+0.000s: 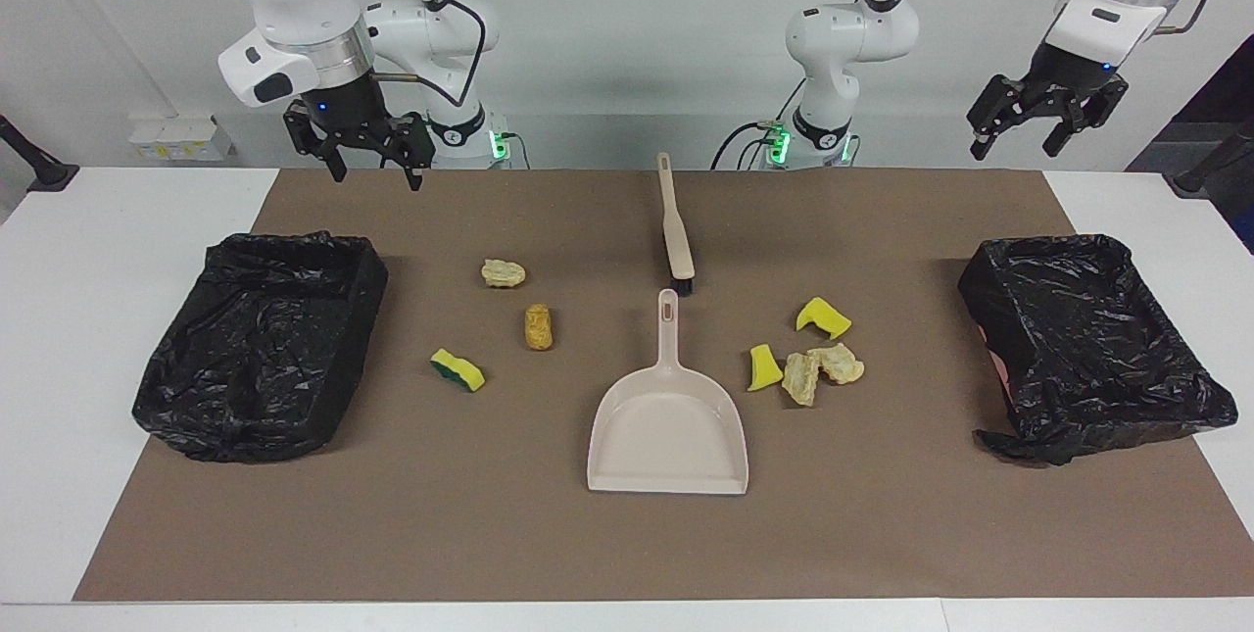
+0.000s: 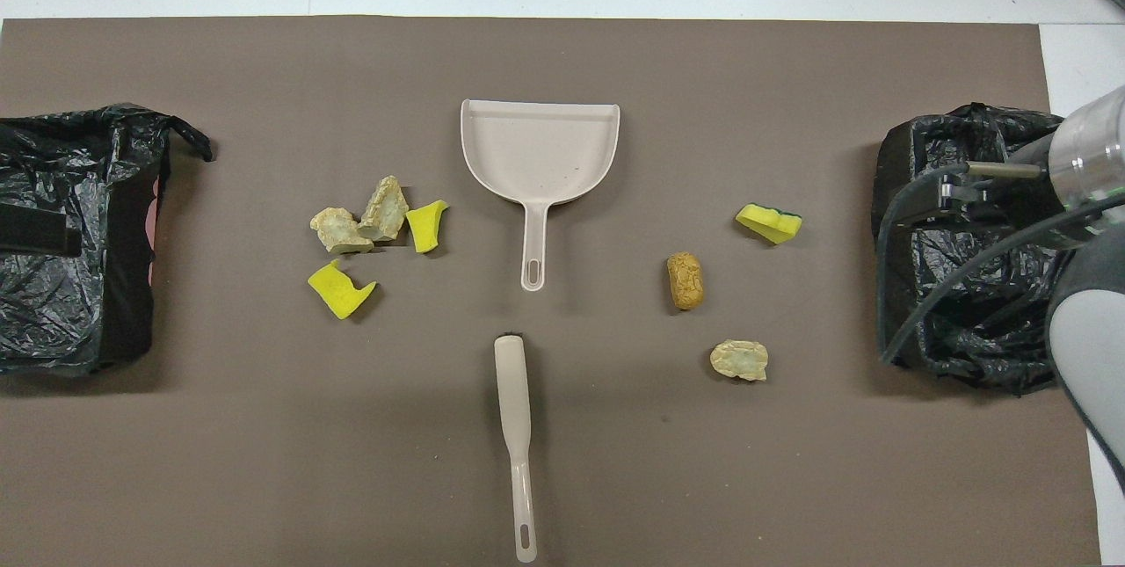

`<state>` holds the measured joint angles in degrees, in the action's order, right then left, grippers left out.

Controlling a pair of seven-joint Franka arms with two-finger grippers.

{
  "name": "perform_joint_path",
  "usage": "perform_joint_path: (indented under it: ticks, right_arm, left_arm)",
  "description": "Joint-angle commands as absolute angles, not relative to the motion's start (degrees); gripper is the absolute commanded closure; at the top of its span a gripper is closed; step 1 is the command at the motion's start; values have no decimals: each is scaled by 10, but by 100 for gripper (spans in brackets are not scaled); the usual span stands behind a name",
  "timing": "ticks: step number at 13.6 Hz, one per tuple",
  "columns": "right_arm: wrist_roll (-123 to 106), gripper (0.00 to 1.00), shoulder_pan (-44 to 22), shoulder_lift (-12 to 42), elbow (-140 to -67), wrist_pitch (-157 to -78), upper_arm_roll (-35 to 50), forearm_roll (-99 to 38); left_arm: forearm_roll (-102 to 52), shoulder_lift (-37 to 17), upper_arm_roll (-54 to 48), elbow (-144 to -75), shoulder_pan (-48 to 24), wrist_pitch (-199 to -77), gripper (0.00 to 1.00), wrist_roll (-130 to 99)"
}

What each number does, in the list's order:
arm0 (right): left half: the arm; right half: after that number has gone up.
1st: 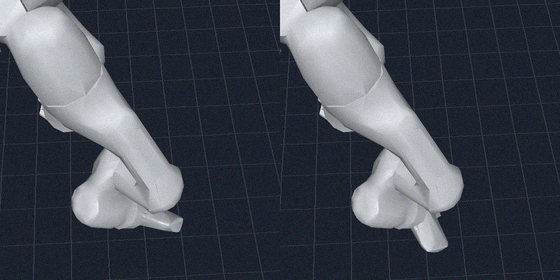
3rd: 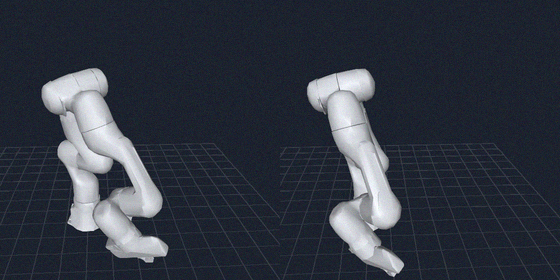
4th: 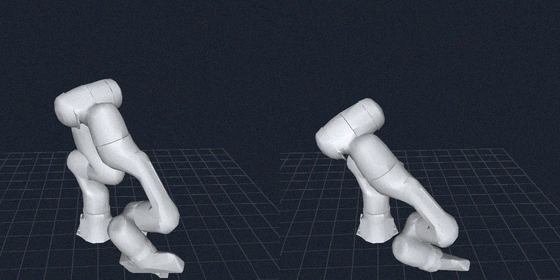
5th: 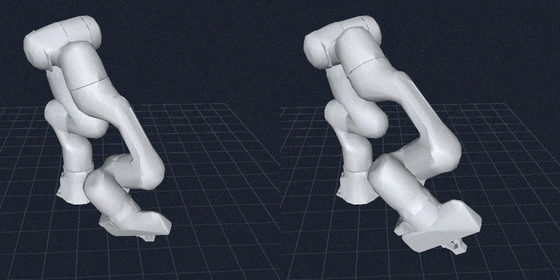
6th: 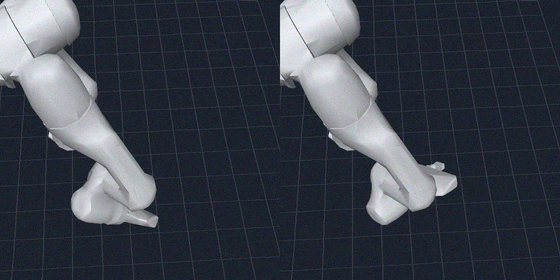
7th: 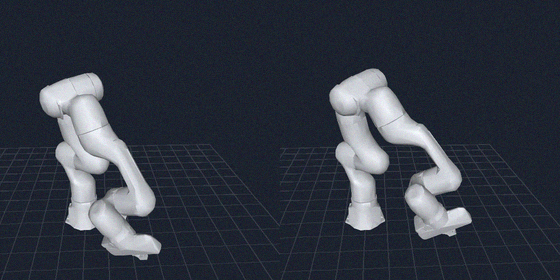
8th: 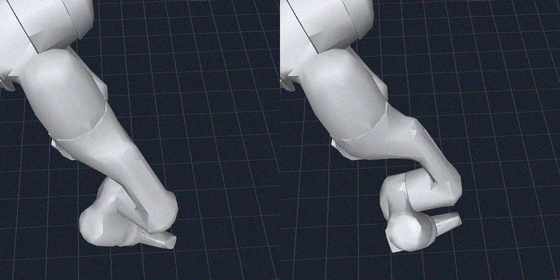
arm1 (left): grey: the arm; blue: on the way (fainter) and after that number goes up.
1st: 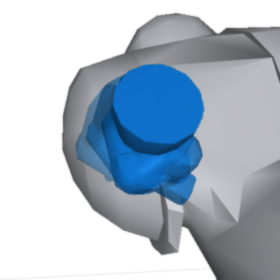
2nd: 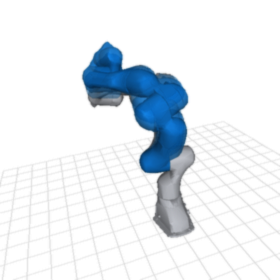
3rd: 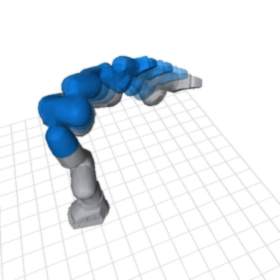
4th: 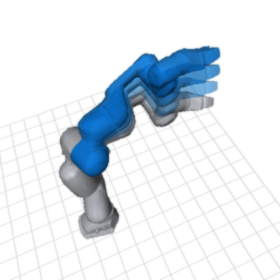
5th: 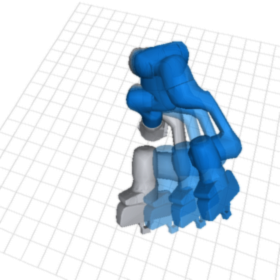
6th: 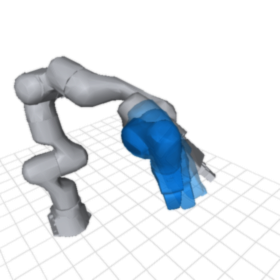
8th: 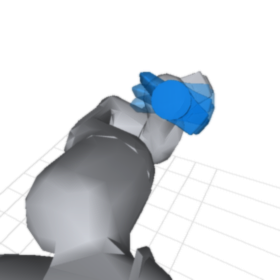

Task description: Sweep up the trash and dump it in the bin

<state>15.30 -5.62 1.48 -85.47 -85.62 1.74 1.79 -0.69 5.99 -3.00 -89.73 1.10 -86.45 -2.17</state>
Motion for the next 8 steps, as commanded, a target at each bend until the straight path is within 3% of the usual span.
perform_joint_path:
  ticks: [1, 8]
  right_arm:
    - [138, 0, -50, 4, -870, -869, 18, 8]
    - [136, 0, -50, 4, -870, -879, 19, 9]
  left_arm:
    - [-9, 75, -29, -912, 11, -860, 0, -16]
    - [-10, 75, -31, -913, 8, -861, 0, -25]
